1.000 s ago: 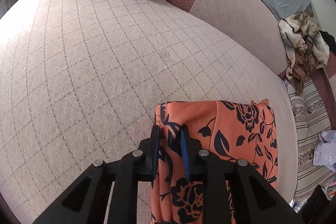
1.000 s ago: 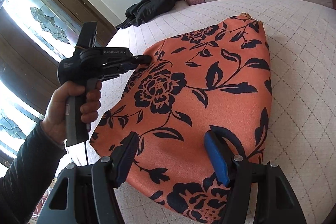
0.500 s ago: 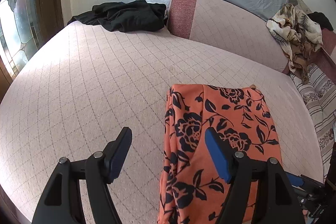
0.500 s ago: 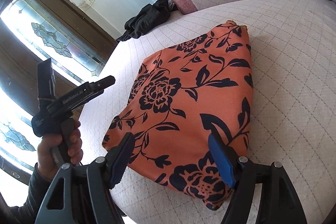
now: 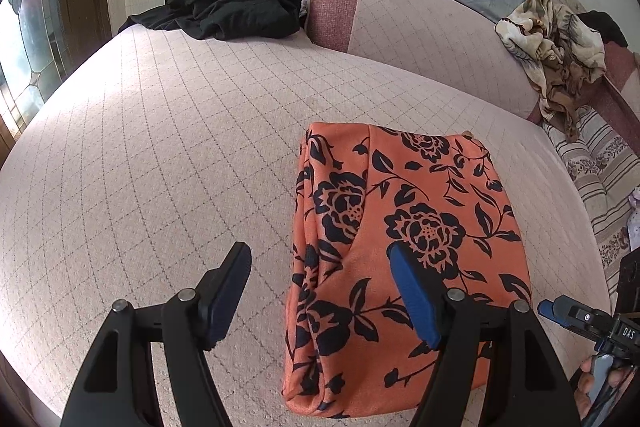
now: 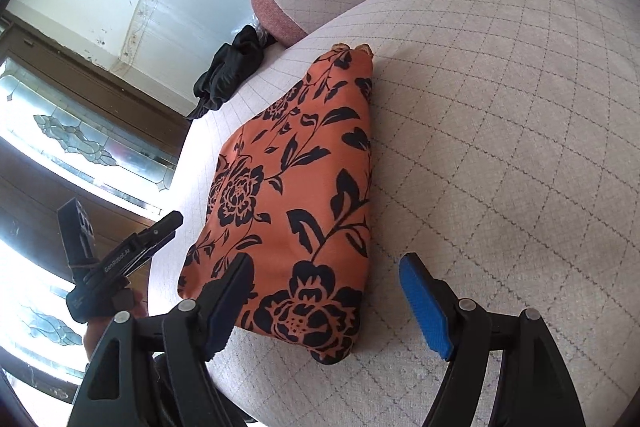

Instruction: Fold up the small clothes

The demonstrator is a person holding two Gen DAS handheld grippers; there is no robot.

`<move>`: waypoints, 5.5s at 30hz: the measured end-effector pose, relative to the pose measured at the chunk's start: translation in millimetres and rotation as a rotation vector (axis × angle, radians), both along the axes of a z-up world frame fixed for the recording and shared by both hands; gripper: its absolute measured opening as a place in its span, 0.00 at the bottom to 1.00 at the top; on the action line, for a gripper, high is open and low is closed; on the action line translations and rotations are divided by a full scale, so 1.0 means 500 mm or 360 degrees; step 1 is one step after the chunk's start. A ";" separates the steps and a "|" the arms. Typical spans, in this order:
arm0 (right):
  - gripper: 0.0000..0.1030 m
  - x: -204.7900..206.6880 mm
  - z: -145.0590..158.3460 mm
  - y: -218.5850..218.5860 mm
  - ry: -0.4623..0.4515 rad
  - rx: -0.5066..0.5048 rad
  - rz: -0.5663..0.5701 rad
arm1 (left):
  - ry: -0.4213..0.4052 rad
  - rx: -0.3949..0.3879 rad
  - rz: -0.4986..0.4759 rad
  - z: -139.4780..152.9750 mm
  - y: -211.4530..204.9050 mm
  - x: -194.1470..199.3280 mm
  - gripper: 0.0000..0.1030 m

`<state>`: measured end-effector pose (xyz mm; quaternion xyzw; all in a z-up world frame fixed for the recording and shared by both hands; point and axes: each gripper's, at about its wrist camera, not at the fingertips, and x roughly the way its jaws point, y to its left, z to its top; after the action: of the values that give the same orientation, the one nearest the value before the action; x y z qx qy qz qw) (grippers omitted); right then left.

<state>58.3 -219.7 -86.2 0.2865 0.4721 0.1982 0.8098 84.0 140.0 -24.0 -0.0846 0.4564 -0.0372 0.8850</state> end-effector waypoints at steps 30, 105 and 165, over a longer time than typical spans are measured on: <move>0.77 0.181 -0.067 0.094 0.0148 0.0036 0.0112 | 0.0175 -0.0078 -0.0102 -0.105 -0.054 0.070 0.75; 0.69 0.330 -0.017 -0.095 0.0020 -0.0060 -0.0104 | 0.0199 -0.0117 -0.0066 0.006 -0.082 0.094 0.76; 1.00 -0.097 0.149 0.028 -0.0352 -0.1059 -0.0167 | -0.0288 0.0356 0.0018 0.244 -0.188 -0.219 0.98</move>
<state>9.6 -205.6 -11.8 0.0078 0.4050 0.0214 0.9141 -25.3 46.0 98.1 0.0157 0.3755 0.0115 0.9266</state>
